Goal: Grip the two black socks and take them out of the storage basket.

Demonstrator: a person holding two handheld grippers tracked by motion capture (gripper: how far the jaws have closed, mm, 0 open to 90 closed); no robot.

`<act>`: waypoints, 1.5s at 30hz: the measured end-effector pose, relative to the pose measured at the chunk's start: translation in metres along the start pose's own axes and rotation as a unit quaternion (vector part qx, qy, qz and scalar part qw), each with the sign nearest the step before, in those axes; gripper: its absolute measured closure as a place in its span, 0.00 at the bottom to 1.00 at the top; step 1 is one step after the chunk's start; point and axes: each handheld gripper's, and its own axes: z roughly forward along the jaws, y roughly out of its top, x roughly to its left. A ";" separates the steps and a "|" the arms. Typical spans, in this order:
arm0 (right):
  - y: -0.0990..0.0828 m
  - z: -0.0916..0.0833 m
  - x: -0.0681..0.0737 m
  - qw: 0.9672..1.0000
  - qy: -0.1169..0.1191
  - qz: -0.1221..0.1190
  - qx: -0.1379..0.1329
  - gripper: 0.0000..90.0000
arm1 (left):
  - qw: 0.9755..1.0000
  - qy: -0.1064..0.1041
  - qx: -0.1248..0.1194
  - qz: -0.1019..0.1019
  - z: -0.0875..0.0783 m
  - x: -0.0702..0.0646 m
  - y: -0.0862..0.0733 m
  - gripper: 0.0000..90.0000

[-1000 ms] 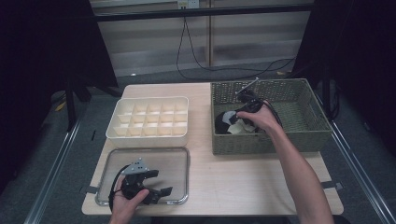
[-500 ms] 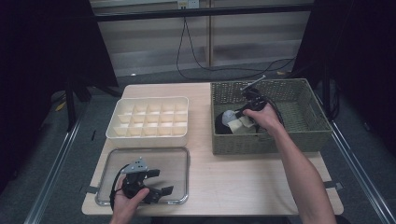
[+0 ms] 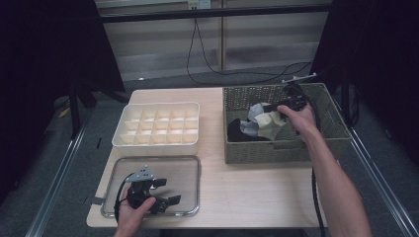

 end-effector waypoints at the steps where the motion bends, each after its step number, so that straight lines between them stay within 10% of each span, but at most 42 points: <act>1: 0.000 -0.004 -0.002 1.000 -0.001 0.000 -0.007 0.92 | 1.000 0.001 -0.001 0.001 -0.001 0.000 0.000 0.09; 14: -0.021 -0.031 -0.033 0.999 -0.022 0.026 -0.014 0.92 | 1.000 0.007 0.001 0.008 -0.001 0.001 0.000 0.09; 24: -0.021 -0.024 -0.028 0.999 -0.047 0.013 0.012 0.87 | 1.000 0.004 0.001 0.008 -0.001 0.001 -0.001 0.09; 31: -0.018 -0.022 -0.029 0.998 -0.060 0.013 0.011 0.64 | 1.000 0.006 0.001 0.007 -0.002 0.003 -0.001 0.09; 45: 0.006 0.014 -0.003 0.999 -0.027 -0.018 0.014 0.63 | 1.000 0.001 0.002 0.003 -0.001 0.003 -0.003 0.09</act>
